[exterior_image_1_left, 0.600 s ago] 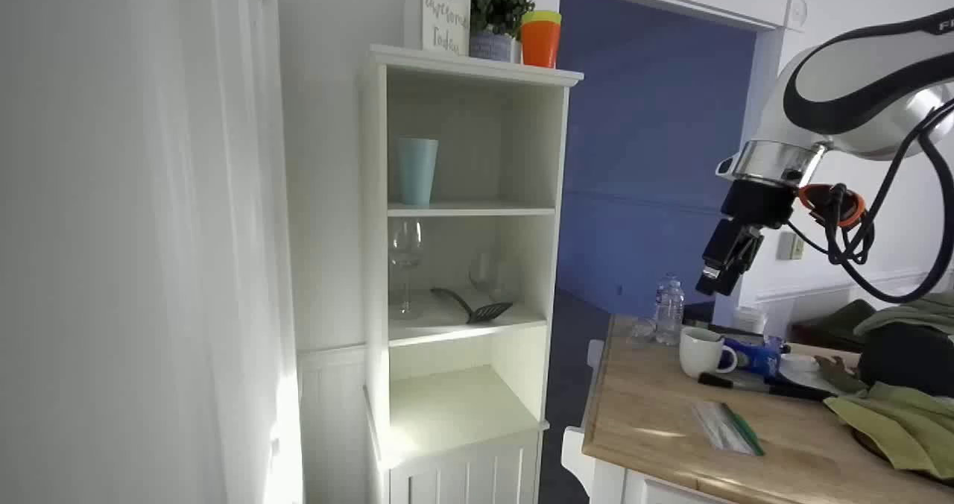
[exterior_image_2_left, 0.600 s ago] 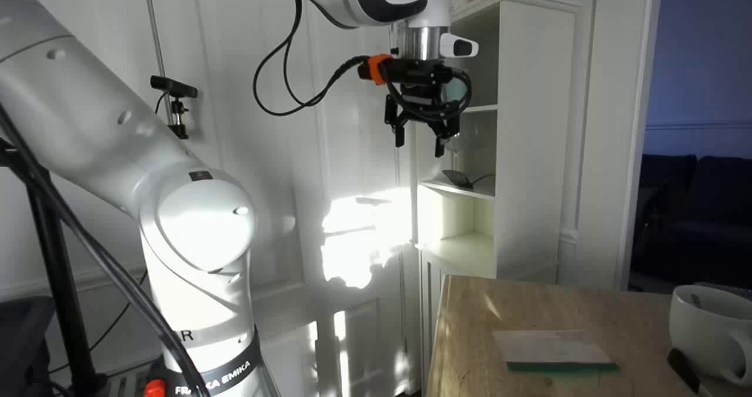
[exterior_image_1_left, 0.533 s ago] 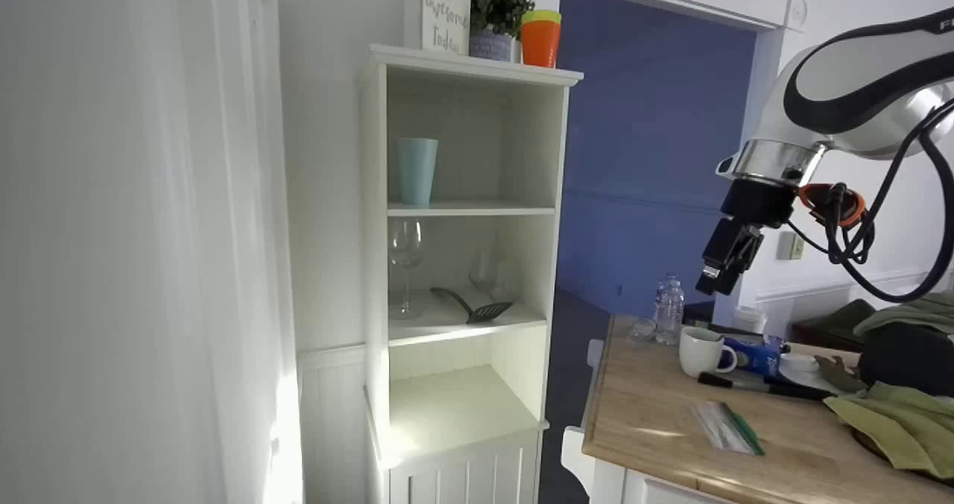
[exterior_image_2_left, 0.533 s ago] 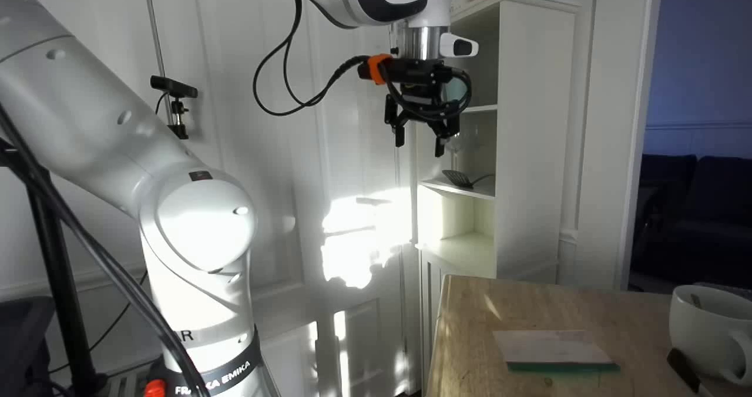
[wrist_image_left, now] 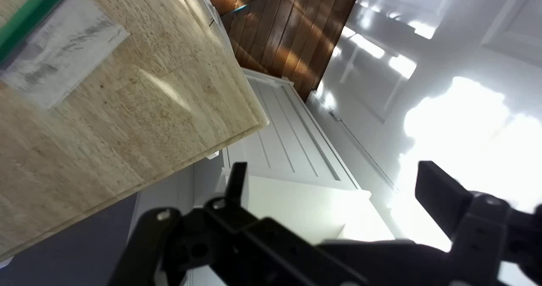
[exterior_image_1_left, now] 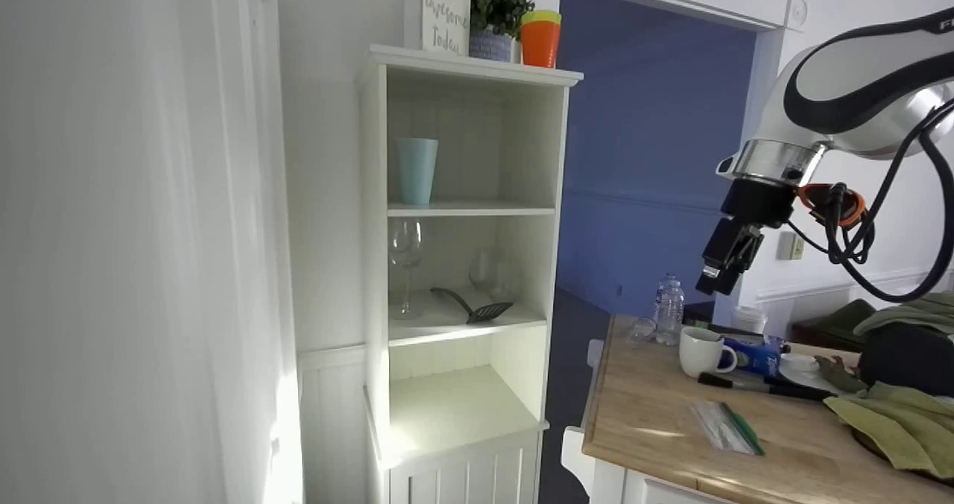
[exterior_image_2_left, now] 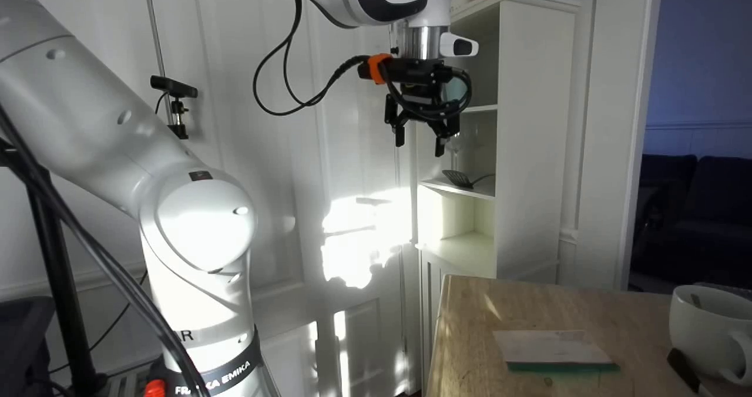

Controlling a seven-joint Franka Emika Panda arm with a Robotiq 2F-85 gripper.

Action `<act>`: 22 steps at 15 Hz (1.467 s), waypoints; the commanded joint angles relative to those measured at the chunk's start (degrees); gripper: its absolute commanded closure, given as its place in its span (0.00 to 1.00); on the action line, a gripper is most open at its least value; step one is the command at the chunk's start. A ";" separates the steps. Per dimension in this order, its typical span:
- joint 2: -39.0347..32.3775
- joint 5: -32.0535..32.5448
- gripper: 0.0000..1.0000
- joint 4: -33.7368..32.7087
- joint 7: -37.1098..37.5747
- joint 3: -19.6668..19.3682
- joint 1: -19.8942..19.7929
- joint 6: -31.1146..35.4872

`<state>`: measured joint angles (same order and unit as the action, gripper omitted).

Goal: Place the Ziploc bags individually on the table

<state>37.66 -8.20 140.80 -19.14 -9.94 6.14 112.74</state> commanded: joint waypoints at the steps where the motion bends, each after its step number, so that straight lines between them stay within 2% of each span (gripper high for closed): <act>1: -0.93 -0.54 0.00 -0.62 -0.01 0.44 -1.34 -1.04; 6: -4.22 0.21 0.00 0.01 -0.43 -4.08 -6.92 -2.20; 12: -9.38 -2.23 0.00 3.95 -4.59 -10.70 -12.25 4.91; 18: -18.73 -0.35 0.00 7.80 2.09 -10.52 -17.20 18.25; 22: -24.80 -3.02 0.00 7.38 2.40 -10.72 -16.82 23.81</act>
<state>16.86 -8.66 148.77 -17.08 -21.23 -10.57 133.28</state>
